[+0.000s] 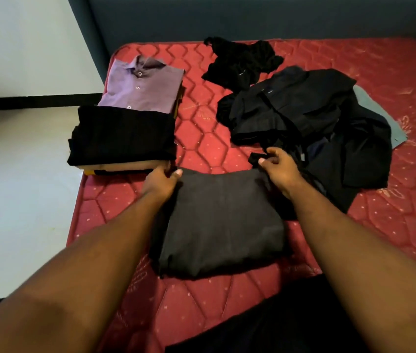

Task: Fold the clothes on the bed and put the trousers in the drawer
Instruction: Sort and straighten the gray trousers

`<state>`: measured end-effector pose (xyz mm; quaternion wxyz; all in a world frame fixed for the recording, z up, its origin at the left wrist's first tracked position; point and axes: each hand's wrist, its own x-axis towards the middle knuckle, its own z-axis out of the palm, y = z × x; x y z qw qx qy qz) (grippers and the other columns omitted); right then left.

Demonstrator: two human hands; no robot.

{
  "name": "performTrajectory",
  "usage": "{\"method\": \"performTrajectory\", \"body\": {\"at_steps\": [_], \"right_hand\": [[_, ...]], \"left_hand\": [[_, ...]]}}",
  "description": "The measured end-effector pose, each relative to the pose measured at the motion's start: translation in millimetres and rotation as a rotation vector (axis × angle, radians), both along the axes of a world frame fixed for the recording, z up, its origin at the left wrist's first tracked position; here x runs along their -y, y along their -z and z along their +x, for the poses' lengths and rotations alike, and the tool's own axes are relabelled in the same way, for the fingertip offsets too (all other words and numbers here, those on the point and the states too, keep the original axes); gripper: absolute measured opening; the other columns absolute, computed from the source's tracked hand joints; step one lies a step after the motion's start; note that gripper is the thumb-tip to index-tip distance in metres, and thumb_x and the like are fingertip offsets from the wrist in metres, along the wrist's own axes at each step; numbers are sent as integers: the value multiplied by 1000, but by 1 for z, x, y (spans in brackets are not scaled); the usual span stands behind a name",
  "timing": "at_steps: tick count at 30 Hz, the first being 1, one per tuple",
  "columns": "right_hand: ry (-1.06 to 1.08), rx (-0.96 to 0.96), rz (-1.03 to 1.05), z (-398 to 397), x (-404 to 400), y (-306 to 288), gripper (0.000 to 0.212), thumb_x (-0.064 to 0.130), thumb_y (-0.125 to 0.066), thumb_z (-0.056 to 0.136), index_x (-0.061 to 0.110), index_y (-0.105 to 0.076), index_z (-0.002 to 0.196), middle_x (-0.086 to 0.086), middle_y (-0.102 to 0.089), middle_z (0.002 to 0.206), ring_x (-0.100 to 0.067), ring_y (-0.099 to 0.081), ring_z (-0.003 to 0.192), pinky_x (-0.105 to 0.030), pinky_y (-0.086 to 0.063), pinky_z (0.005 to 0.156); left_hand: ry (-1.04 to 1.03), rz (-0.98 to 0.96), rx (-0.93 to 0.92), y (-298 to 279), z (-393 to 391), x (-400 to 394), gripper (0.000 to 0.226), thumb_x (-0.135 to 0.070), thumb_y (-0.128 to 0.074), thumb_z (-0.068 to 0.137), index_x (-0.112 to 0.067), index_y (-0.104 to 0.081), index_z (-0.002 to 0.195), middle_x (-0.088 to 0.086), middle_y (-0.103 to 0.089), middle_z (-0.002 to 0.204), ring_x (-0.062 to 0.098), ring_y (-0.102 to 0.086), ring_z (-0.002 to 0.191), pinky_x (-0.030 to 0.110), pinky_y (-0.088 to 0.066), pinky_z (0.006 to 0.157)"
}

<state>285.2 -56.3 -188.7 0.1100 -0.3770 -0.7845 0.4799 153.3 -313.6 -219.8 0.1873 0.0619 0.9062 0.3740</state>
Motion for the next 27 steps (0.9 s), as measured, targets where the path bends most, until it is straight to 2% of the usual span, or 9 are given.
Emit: {"method": "performTrajectory", "body": {"at_steps": [4, 7, 9, 11, 15, 18, 21, 24, 27], "right_hand": [[108, 189, -79, 36, 18, 52, 63, 36, -79, 76, 12, -53, 128, -11, -62, 120, -29, -60, 108, -41, -48, 97], [158, 263, -44, 47, 21, 72, 89, 48, -84, 64, 16, -44, 137, -12, -55, 131, -35, -56, 116, -50, -47, 98], [170, 226, -171, 41, 20, 66, 85, 38, -86, 66, 12, -44, 135, -10, -58, 127, -32, -59, 111, -48, -49, 96], [168, 166, -304, 39, 22, 54, 71, 24, -84, 73, 8, -44, 130, -9, -59, 120, -28, -61, 100, -43, -52, 89], [131, 68, -371, 52, 43, 23, 46, 8, -72, 84, 14, -37, 114, -10, -58, 103, -19, -59, 76, -33, -50, 64], [73, 7, -403, 60, 76, 3, 43, 1, -67, 86, 15, -37, 113, -12, -61, 94, -20, -60, 69, -31, -50, 59], [-10, -99, -514, 45, 121, -8, 43, -3, -64, 87, 16, -37, 115, -12, -65, 92, -22, -63, 69, -33, -55, 59], [-77, -157, -587, 4, 160, -4, 44, -5, -63, 86, 17, -37, 113, -11, -67, 91, -19, -64, 69, -29, -56, 56], [-110, -96, -516, -33, 191, 22, 49, 0, -66, 86, 16, -37, 122, -15, -65, 104, -17, -62, 73, -30, -52, 63]], "left_hand": [[-143, -17, 136, 23, 26, 26, 66, -67, -62, 80, -11, -64, 114, 14, -69, 111, 33, -65, 102, 38, -52, 88], [-229, 242, 341, 21, 32, 23, 48, -48, -82, 73, -16, -65, 104, 2, -71, 93, 17, -70, 79, 25, -55, 64], [-125, 346, 525, 15, 35, 16, 31, -24, -81, 78, -11, -69, 103, 2, -73, 88, 12, -71, 71, 21, -54, 56], [-79, 441, 611, 10, 43, 16, 33, -8, -75, 81, -2, -68, 113, 8, -75, 94, 18, -72, 76, 25, -57, 63], [-149, 619, 576, 8, 63, 31, 50, 15, -63, 80, -4, -55, 125, 13, -69, 106, 18, -70, 80, 27, -57, 62], [-166, 673, 468, -12, 77, 61, 58, 22, -60, 78, -13, -52, 123, 3, -66, 103, 9, -69, 79, 20, -55, 63], [-194, 702, 294, -50, 78, 116, 60, 19, -66, 77, -24, -50, 115, -10, -64, 98, -3, -69, 73, 15, -54, 61], [-234, 632, 127, -69, 42, 176, 69, 4, -79, 74, -21, -49, 131, -5, -66, 111, 8, -69, 92, 27, -58, 78], [-310, 497, 296, -58, 14, 218, 67, -28, -79, 80, -20, -43, 136, 1, -61, 123, 15, -65, 98, 31, -54, 78]]}}
